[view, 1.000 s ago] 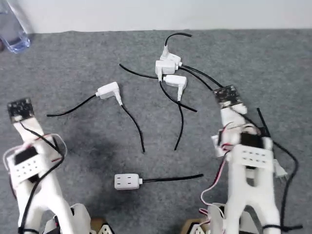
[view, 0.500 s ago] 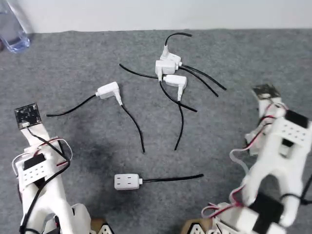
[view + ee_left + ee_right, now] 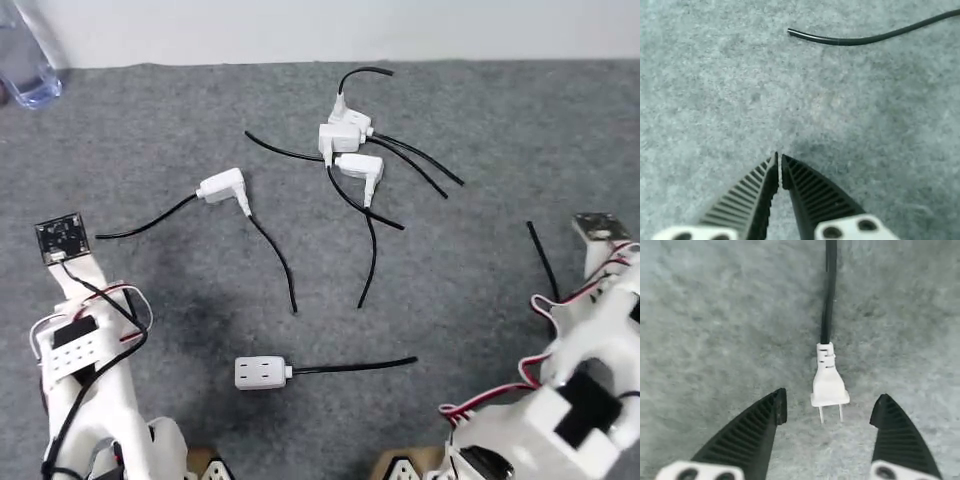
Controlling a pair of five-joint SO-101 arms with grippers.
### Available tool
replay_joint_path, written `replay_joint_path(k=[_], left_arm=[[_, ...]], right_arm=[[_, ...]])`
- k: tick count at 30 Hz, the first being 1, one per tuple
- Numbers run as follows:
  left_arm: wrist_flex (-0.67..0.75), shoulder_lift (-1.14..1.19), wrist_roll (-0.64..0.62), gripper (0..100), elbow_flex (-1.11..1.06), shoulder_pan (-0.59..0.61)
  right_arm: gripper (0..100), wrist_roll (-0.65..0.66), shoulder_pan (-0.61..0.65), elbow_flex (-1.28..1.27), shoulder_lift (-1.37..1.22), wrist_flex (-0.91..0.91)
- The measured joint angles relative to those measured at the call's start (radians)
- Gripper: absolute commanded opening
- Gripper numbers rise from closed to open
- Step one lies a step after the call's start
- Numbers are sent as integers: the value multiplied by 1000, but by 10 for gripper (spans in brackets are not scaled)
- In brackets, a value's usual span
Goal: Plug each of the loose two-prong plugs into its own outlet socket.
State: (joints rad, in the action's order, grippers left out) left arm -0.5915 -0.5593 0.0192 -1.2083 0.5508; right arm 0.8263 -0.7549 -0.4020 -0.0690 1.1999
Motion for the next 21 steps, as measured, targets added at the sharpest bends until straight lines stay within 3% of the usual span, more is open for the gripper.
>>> replay_joint_path(k=[9,16,21], left_arm=[[0,0,0,13,0,-5],[0,0,0,13,0,-5],[0,0,0,13,0,-5]], right_arm=[[250,8,-3,2,-143,-100],[40,8,-12,23,-153,-132],[32,9,-9,41,-157,-137]])
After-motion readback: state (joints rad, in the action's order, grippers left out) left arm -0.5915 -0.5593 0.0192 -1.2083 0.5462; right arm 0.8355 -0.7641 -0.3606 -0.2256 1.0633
